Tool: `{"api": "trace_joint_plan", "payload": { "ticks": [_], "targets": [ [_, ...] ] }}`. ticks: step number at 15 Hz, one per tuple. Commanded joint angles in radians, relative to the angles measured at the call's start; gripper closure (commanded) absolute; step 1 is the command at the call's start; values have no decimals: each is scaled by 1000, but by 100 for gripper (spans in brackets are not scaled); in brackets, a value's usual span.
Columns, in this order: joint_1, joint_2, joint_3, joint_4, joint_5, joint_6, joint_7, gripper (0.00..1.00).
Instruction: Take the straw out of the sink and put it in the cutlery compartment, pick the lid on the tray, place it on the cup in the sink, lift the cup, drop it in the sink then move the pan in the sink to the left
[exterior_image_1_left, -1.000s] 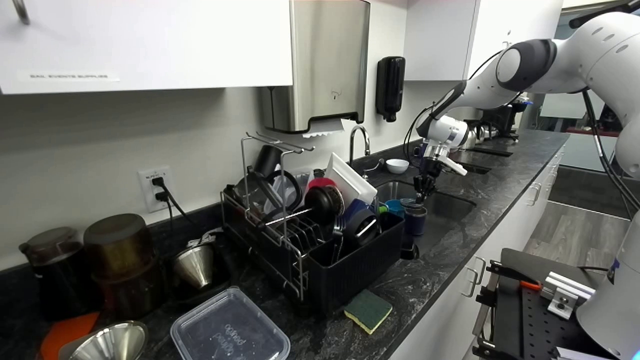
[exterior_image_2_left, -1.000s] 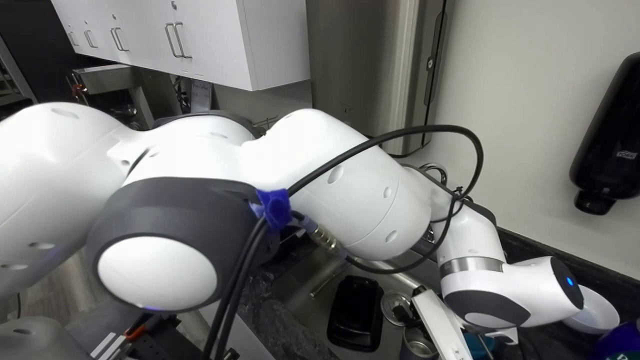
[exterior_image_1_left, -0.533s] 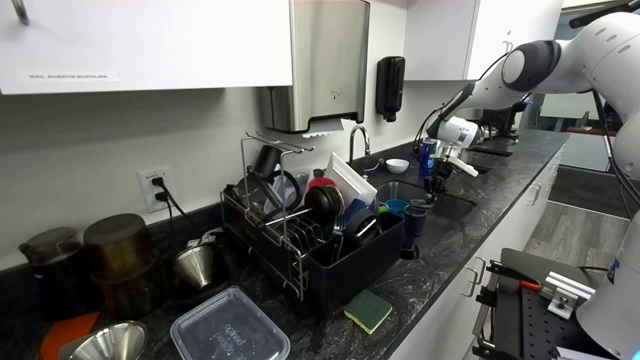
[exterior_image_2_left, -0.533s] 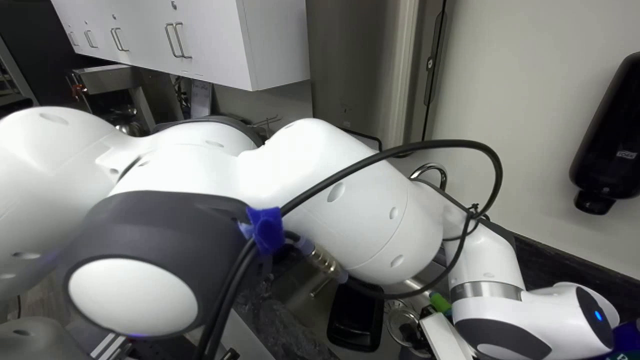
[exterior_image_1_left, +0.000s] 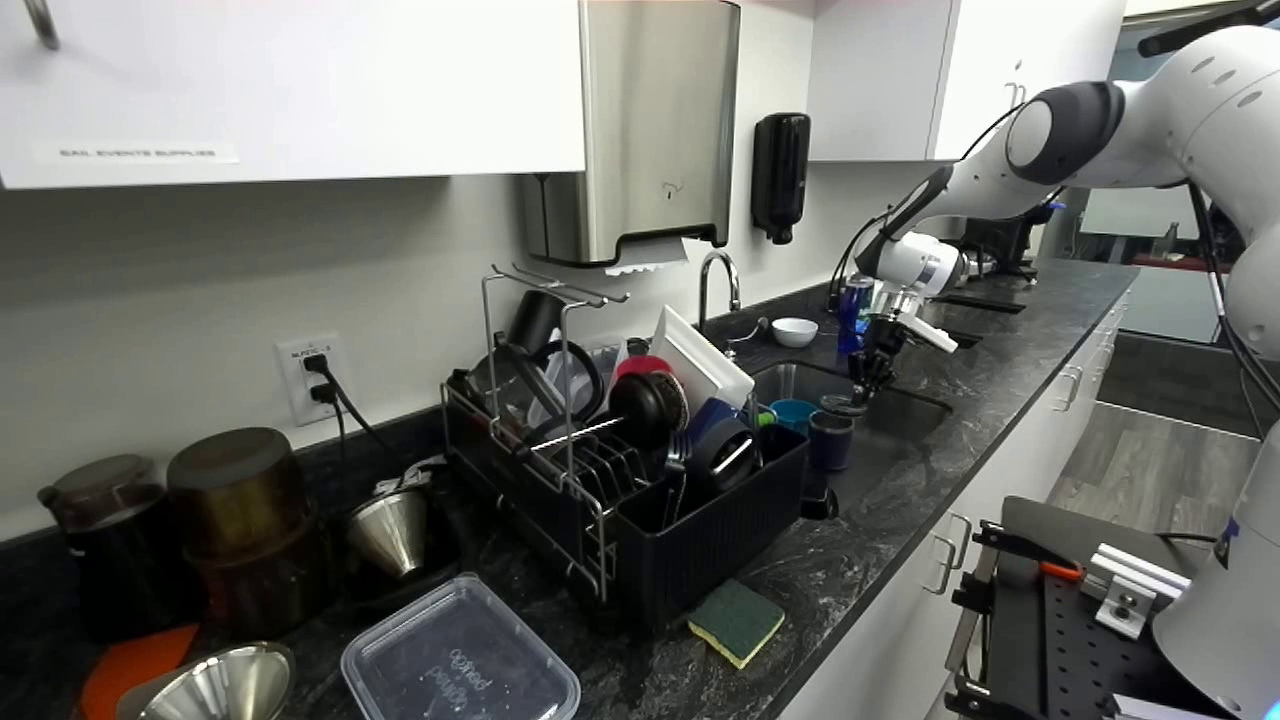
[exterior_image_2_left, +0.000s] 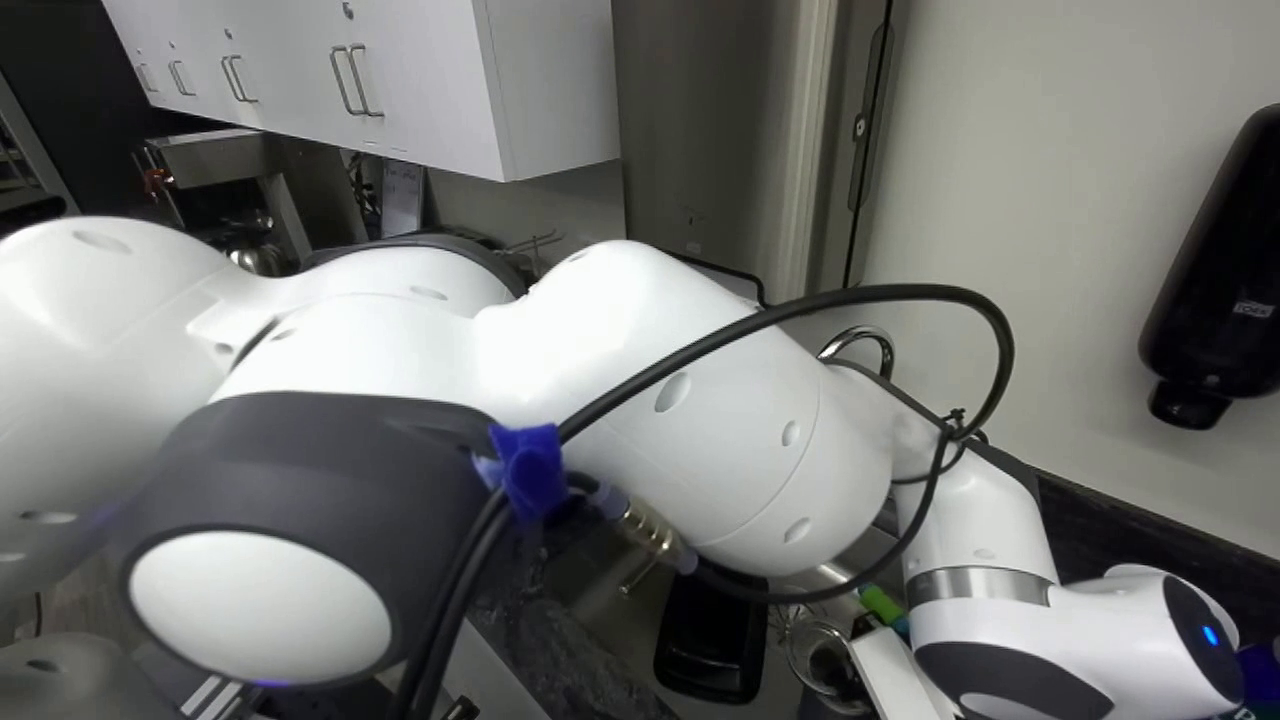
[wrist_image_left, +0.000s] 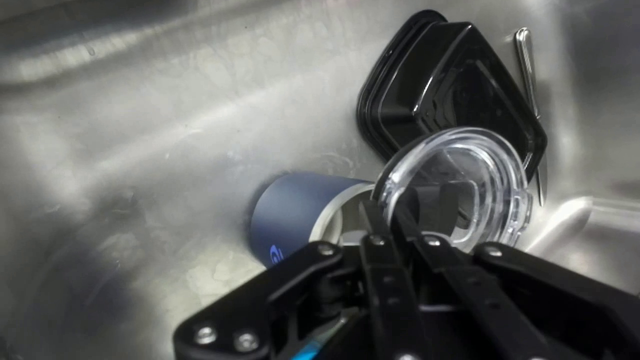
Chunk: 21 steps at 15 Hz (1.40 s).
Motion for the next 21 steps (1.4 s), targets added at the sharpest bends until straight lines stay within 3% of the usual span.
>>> {"api": "trace_joint_plan", "payload": {
  "ticks": [1,21],
  "targets": [
    [0,5,5,16,19,30,11,98],
    [17,106,5,141,6,58,55,98]
  ]
}}
